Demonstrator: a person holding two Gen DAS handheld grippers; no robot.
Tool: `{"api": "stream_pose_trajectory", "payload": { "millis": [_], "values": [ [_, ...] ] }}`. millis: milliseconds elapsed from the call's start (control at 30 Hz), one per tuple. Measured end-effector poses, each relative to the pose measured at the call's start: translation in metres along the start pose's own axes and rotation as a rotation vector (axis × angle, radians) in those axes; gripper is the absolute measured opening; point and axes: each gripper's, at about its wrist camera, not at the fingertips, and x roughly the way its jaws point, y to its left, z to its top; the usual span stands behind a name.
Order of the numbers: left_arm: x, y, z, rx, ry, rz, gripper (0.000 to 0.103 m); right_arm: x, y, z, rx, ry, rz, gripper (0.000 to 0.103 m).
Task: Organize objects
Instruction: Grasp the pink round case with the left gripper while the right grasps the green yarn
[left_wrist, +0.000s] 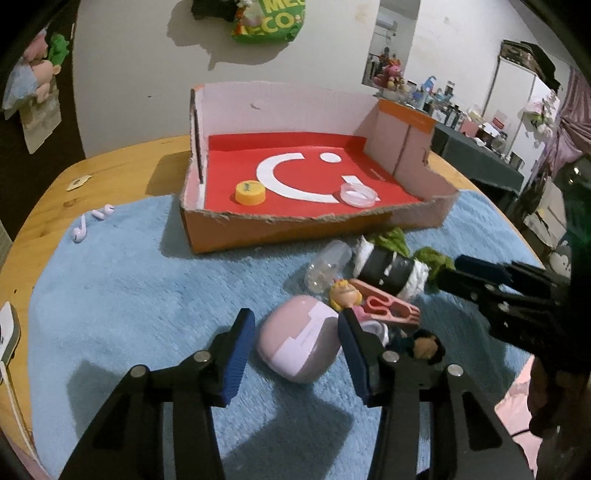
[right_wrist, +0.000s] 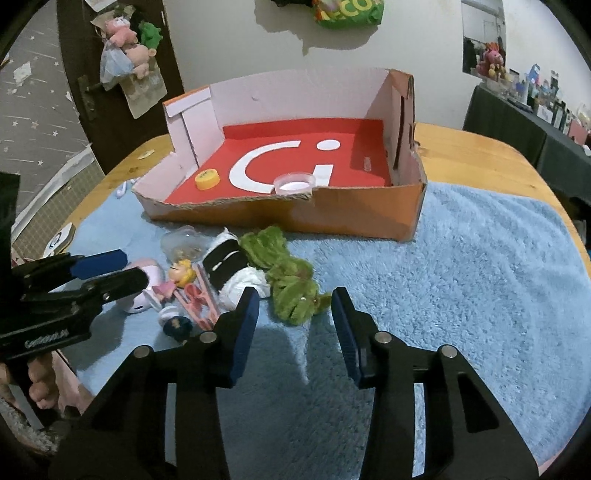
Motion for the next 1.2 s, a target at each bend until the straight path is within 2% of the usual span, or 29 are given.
{"api": "stream_pose_trajectory", "payload": {
  "millis": [467,733,867,967,1100,1200],
  "values": [
    [-0.002,0.004,-0.005,0.033,-0.006,-0.048,0.05,0.019,-0.006,0.006,0.004,0.029,-0.003,0.037],
    [-0.002,0.003,-0.008,0.084,-0.004,-0.067,0.05,0.026,-0.009,0.009,0.013,0.033,0.004,0.037],
    [0.001,-0.002,-0.012,0.131,0.002,-0.053,0.051,0.03,-0.008,0.011,0.008,0.035,0.002,0.037],
    [0.011,0.004,-0.011,0.096,0.03,-0.087,0.051,0.032,-0.007,0.013,0.003,0.033,-0.002,0.037],
    [0.013,0.003,-0.008,0.106,0.03,-0.078,0.051,0.033,-0.006,0.015,-0.002,0.033,-0.007,0.037],
    [0.014,0.0,-0.007,0.119,0.028,-0.059,0.051,0.033,-0.006,0.015,0.002,0.033,0.001,0.032]
  ]
}}
